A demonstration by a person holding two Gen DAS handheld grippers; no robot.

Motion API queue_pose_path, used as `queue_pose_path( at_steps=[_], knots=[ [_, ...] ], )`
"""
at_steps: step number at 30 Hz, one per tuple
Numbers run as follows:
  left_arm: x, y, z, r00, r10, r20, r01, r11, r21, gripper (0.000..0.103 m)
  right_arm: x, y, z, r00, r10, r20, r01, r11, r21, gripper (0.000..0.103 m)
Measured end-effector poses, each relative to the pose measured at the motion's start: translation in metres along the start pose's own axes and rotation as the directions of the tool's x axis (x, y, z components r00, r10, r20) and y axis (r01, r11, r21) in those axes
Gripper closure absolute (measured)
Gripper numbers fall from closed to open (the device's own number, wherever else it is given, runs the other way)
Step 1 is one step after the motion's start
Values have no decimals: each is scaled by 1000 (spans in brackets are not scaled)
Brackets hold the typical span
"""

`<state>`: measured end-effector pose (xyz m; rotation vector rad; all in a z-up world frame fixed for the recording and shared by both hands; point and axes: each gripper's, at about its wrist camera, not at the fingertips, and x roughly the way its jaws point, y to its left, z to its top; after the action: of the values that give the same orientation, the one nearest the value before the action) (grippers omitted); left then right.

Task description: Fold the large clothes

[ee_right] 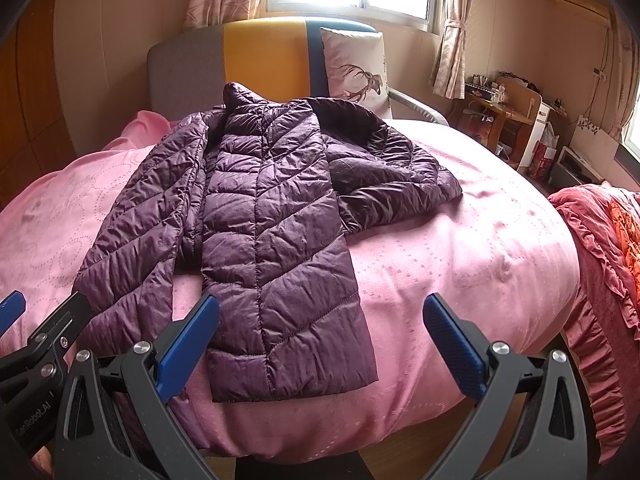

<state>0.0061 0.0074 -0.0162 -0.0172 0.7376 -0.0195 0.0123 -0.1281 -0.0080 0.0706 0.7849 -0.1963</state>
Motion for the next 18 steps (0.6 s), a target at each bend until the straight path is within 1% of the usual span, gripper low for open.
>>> queue_pose_path(
  at_steps=[18],
  knots=[
    [4,3,1,1000,-5,-19,5,1000,-2,4,2,1,0,1000,8,-15,-8,1000,-1,2]
  ],
)
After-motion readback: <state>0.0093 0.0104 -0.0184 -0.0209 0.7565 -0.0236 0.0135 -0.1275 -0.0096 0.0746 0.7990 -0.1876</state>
